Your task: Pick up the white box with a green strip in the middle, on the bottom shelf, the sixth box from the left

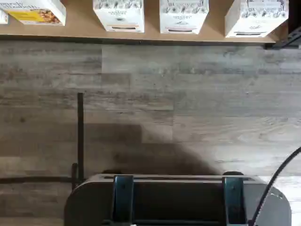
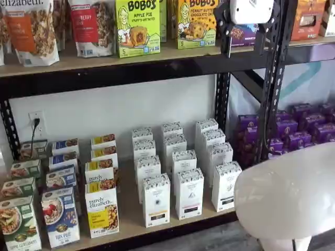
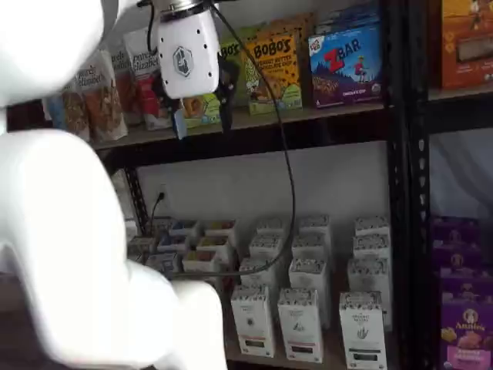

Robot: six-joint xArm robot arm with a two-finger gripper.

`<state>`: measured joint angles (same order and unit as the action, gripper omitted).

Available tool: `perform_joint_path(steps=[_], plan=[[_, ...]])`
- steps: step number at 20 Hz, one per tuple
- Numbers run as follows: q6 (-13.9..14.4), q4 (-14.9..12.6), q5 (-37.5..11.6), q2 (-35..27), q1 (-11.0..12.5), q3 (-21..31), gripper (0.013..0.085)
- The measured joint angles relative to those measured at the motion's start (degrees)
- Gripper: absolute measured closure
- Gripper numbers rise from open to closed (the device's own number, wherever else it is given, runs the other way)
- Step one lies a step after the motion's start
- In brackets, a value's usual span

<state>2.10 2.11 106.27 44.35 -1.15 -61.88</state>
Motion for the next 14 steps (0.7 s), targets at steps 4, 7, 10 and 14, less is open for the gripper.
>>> perform_joint_path(steps=[4, 7, 10, 14], plan=[[0.1, -0.4, -2.6, 1.4, -0.2, 1.3, 0.0130], [-0.1, -0.2, -2.8, 1.0, 0.0, 1.2, 0.0130], [0.3, -1.4, -4.4, 1.2, -0.7, 2.5, 0.0130], [0.4, -2.6, -8.6, 1.2, -0.9, 6.0, 0.0130]])
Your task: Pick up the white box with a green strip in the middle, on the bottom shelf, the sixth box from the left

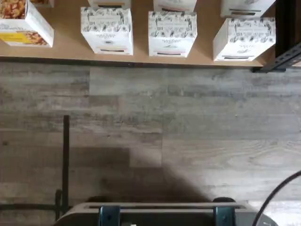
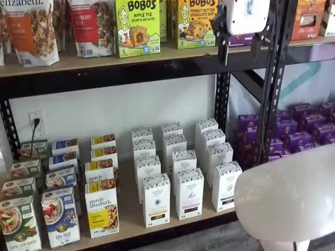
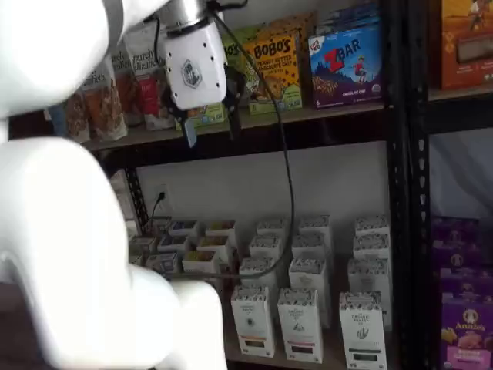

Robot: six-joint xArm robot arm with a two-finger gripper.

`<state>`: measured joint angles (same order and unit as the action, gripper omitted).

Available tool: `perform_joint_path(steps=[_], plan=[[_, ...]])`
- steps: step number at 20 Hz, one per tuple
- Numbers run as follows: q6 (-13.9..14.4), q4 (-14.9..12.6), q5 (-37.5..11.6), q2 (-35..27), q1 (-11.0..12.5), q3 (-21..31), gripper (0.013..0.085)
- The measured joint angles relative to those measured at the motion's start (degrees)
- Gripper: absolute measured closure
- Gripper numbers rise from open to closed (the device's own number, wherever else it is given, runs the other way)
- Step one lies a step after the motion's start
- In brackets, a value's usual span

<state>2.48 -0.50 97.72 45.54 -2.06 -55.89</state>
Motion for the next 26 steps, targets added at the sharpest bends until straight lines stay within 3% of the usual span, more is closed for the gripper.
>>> perform_joint_path(steps=[6, 11, 14, 26], plan=[[-0.7, -0.3, -8.1, -1.3, 0.9, 6.3, 0.0130], [-2.6, 1.4, -16.1, -3.6, 2.8, 12.1, 0.0130], [-2.9, 0.3, -19.6, -5.8, 3.3, 14.7, 0.0130], [-4.7, 0.7, -46.7, -12.3, 5.0, 28.8, 0.0130]])
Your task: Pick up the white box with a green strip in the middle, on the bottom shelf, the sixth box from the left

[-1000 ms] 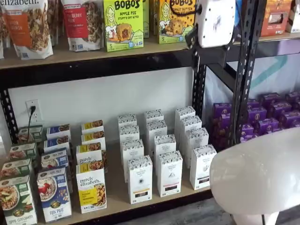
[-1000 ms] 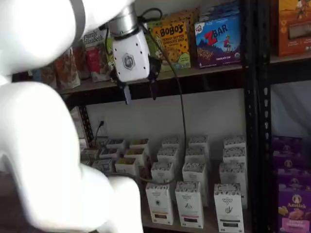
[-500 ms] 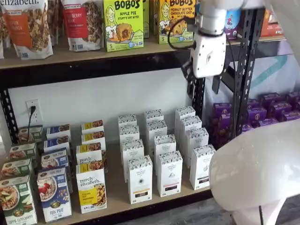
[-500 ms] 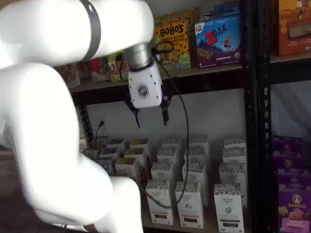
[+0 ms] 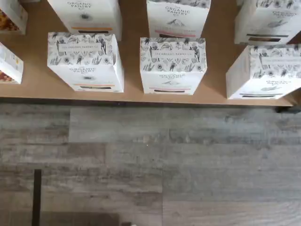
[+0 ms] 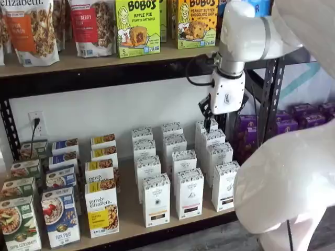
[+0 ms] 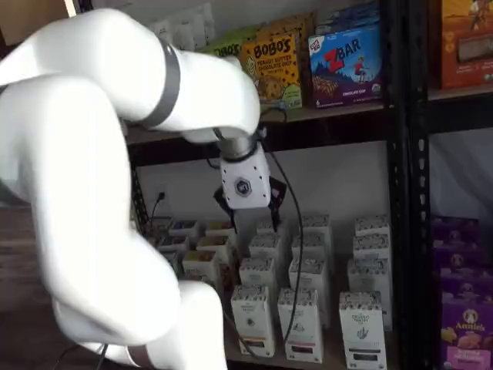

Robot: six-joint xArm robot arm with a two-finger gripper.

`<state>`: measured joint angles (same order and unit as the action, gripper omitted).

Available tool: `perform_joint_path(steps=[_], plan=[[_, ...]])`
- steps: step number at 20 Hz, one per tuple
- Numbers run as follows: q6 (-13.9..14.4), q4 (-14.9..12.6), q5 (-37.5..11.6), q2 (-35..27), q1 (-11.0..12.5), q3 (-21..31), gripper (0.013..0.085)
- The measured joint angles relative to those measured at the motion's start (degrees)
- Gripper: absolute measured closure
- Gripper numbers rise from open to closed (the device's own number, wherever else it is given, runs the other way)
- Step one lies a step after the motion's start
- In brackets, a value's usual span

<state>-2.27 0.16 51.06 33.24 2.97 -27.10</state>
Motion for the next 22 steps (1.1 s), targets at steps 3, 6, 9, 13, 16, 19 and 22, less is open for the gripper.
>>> perform_joint_path(steps=[3, 6, 9, 13, 16, 19, 22], plan=[[2.2, -2.5, -5.6, -3.7, -0.5, 1.7, 0.0130], [4.6, -5.1, -10.7, -8.1, -0.8, 2.7, 0.0130], [3.6, -4.1, -14.1, -11.4, -0.5, 3.2, 0.0130], [-0.4, -0.9, -17.8, -16.4, 1.0, 3.3, 0.0130], [-0.9, -1.7, -20.3, -20.5, 2.1, 2.8, 0.0130], [-5.8, 2.3, -23.5, -25.9, 3.5, 1.5, 0.0130], [-6.8, 2.6, -26.9, -30.5, 4.1, 0.0, 0.0130]])
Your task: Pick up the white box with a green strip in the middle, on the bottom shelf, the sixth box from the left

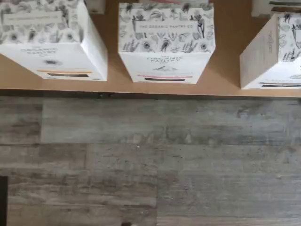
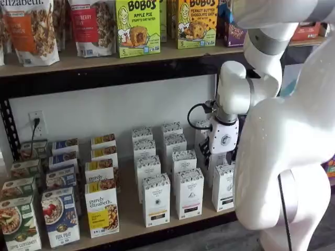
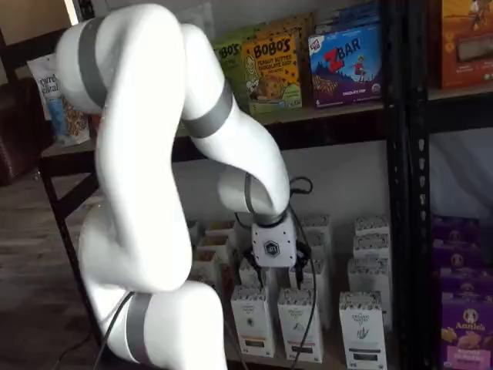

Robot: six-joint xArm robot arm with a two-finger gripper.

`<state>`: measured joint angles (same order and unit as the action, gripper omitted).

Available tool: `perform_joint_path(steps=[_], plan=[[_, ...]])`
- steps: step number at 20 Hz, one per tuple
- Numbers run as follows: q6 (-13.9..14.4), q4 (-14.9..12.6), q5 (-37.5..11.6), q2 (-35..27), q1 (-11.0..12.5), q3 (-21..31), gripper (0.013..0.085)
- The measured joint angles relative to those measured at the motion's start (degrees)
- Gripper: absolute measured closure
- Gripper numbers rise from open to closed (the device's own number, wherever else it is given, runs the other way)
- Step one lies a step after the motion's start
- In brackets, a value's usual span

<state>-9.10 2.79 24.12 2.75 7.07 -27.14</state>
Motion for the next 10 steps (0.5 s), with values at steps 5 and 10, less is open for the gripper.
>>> perform_joint_path(steps=[5, 10], plan=[[0.8, -1.2, -2.2, -9.2, 0.1, -5.0, 0.0130], [-3.7, 3.9, -7.5, -16.2, -0.4, -8.3, 0.0130]])
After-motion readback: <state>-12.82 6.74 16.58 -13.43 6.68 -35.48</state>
